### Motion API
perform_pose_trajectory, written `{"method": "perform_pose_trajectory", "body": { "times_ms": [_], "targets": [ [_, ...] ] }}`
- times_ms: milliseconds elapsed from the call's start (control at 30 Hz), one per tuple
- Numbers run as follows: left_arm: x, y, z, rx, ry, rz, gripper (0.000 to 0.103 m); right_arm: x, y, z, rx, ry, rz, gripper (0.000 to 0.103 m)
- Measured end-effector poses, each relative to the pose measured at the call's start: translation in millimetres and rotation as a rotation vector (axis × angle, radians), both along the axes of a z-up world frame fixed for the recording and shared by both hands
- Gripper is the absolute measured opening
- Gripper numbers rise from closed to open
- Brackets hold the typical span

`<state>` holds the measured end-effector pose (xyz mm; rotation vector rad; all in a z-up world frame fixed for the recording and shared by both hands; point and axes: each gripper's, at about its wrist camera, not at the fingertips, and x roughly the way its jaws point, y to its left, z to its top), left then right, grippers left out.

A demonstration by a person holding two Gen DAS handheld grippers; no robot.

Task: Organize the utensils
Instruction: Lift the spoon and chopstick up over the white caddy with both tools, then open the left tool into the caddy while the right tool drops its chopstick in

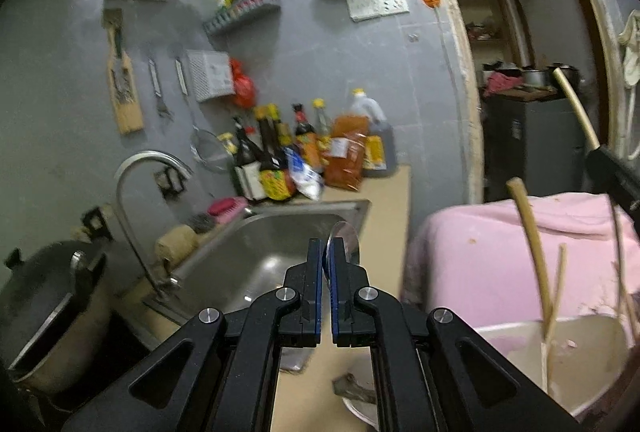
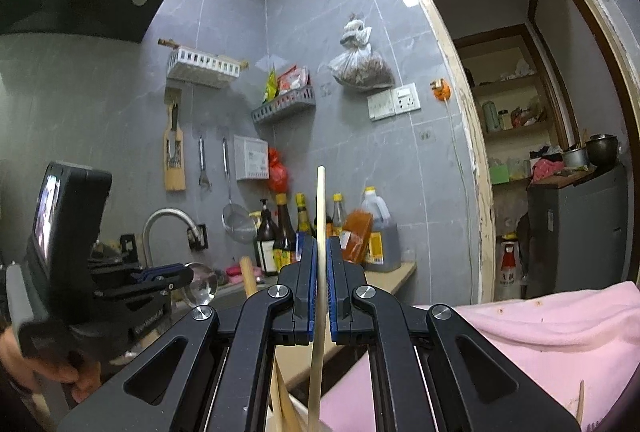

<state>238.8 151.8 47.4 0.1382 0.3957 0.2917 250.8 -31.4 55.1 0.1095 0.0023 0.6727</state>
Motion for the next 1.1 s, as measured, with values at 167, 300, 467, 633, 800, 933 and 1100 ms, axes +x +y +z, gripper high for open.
{"method": "perform_pose_trajectory", "body": {
  "times_ms": [167, 300, 467, 633, 800, 933, 1100],
  "targets": [
    [-4.3, 4.1, 7.7, -0.147, 0.039, -0.100, 0.006, -4.8, -7.0, -4.7, -0.029, 0.027, 0.012, 0.003],
    [-11.8, 5.0, 20.5, -0.241, 0.024, -0.129, 0.008, -10.9, -13.0, -5.6, -0.052, 0.032, 0.013, 0.004],
    [-27.5, -9.0, 40.4, -0.253, -0.032, -0.170, 0.031, -22.8, -25.7, -0.5, -0.067, 0.029, -0.013, 0.008],
    [-43.3, -32.7, 60.2, -0.262, -0.085, -0.223, 0.042, -39.5, -54.1, 15.2, -0.039, 0.018, -0.058, 0.024],
    [-56.2, -64.7, 77.7, -0.240, -0.122, -0.285, 0.058, -59.0, -90.1, 36.8, -0.032, -0.002, -0.116, 0.026],
    [-69.7, -92.2, 91.0, -0.251, -0.158, -0.349, 0.064, -78.5, -127.3, 59.5, -0.028, -0.017, -0.166, 0.047],
    [-79.3, -130.6, 105.1, -0.274, -0.177, -0.447, 0.074, -100.5, -171.0, 82.9, -0.075, 0.001, -0.211, 0.059]
  ]
}}
